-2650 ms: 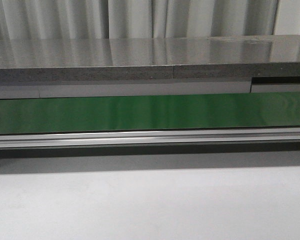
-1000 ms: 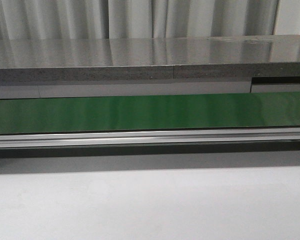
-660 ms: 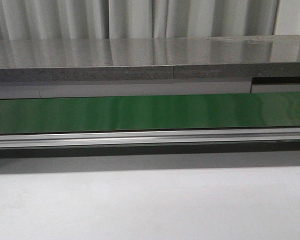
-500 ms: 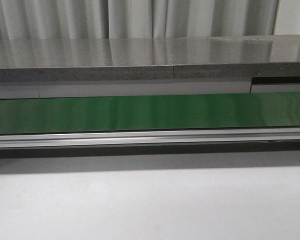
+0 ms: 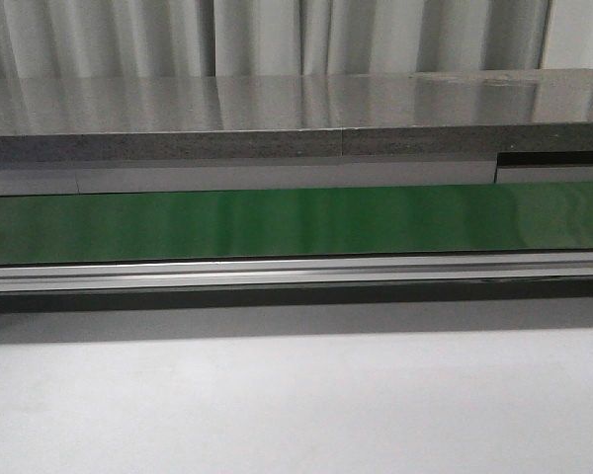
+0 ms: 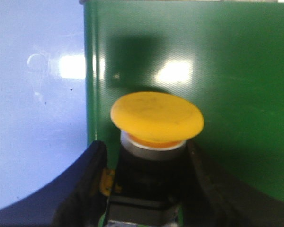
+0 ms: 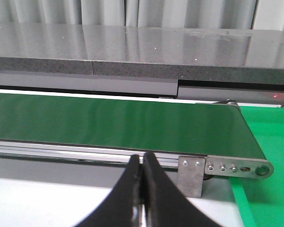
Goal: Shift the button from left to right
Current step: 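Place the button on the conveyor belt end and release with left gripper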
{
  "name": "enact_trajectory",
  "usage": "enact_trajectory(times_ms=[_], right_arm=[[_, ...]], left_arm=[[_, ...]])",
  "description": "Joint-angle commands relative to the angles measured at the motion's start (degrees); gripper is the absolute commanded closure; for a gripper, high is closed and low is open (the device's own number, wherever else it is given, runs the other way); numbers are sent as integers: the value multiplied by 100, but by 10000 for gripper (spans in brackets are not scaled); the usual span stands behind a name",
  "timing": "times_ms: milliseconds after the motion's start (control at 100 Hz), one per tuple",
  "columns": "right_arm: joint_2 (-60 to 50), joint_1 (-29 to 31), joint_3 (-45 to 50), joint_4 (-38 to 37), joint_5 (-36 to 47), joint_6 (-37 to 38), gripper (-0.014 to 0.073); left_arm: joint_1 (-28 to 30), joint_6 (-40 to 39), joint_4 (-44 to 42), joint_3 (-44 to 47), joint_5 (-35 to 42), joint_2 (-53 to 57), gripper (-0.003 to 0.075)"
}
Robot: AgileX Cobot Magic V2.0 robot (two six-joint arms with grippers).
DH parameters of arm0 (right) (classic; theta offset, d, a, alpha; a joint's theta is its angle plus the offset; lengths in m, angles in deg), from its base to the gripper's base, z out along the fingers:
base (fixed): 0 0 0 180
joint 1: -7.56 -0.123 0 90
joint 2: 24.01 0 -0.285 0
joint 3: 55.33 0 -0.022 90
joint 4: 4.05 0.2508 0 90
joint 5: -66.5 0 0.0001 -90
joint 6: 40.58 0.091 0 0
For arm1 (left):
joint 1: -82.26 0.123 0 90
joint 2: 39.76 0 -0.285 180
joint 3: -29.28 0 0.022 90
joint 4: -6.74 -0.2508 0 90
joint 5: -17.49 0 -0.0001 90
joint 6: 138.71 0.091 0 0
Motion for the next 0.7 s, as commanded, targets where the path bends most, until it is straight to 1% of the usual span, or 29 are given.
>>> enact_trajectory(times_ms=[0, 30, 50, 100, 150, 200, 240, 440, 690], right_arm=[[-85, -16, -103, -37, 414, 0, 662], [-85, -16, -103, -37, 414, 0, 662], [-85, -16, -103, -37, 414, 0, 662], [-85, -16, -103, -37, 414, 0, 662], [-85, -16, -103, -37, 414, 0, 662], [-85, -16, -103, -37, 414, 0, 662], [-85, -16, -103, -37, 414, 0, 662], [-85, -16, -103, -37, 414, 0, 662], [-85, -16, -103, -37, 414, 0, 662]], left_arm=[[-26, -5, 84, -174, 89, 266, 433], [-26, -5, 84, -174, 89, 266, 357], [-26, -5, 84, -174, 89, 266, 327], [-26, -5, 87, -174, 76, 266, 212], [-38, -5, 98, -174, 76, 266, 136], [-63, -5, 98, -174, 64, 282, 92], [-77, 6, 112, -174, 51, 289, 80], [-223, 156, 293, -174, -21, 537, 80], [-300, 280, 341, -159, 267, 1382, 80]])
